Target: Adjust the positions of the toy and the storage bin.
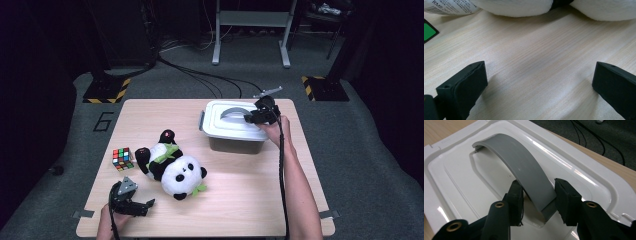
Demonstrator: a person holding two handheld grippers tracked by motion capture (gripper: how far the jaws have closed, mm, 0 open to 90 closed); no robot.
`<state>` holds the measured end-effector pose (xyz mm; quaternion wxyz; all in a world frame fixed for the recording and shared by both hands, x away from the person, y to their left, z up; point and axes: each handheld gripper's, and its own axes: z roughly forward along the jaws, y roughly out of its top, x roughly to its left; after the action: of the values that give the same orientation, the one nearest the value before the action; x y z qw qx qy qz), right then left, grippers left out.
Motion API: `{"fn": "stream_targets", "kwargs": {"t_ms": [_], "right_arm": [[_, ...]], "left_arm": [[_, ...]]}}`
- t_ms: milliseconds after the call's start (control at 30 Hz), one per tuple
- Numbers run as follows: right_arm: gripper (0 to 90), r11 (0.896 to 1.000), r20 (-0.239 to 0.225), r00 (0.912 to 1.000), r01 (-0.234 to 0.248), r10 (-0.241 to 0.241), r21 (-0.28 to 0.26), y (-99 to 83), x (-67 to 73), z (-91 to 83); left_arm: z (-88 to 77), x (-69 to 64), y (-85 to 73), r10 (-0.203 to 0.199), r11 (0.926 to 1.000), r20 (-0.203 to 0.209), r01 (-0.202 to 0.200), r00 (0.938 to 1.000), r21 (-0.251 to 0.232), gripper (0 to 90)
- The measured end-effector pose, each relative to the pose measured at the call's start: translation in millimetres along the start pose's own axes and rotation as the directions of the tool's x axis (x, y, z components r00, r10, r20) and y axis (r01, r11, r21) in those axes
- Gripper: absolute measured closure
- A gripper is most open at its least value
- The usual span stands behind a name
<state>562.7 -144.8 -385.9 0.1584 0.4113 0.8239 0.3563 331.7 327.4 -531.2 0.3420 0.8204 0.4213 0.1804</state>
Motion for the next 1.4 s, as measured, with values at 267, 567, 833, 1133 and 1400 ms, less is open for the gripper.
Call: {"fn": "stream_targets", "kwargs": {"t_ms": [267,567,833,1133,1400], "right_arm": [[60.4,1.000,0.012,0.9998,-0.018,0.018,-0.001,-5.4,5.4,-5.3],[60.8,0.999,-0.006,0.9991,-0.043,0.043,0.010,-13.6,10.7,-14.8],[61.1,0.997,-0.009,0.9968,-0.080,0.080,0.020,-20.7,20.8,-23.2],[60.7,0.996,0.002,0.9964,-0.085,0.085,0.012,-27.3,38.1,-31.1],[50.1,1.000,-0.010,0.9997,-0.021,0.021,-0.003,-18.4,35.6,-27.0]], "left_arm": [[-0.1,0.0,0.1,-0.001,1.0000,0.001,0.001,1.0000,0.001,0.0],[-0.1,0.0,0.1,-0.001,1.0000,0.001,0.001,1.0000,0.001,0.0],[0.0,0.0,0.0,0.000,1.0000,0.000,0.000,1.0000,0.000,0.0],[0.2,-0.5,-0.3,-0.004,1.0000,-0.002,0.004,1.0000,-0.003,0.0],[-0.1,0.0,0.1,-0.001,1.0000,0.001,0.001,1.0000,0.001,0.0]]}}
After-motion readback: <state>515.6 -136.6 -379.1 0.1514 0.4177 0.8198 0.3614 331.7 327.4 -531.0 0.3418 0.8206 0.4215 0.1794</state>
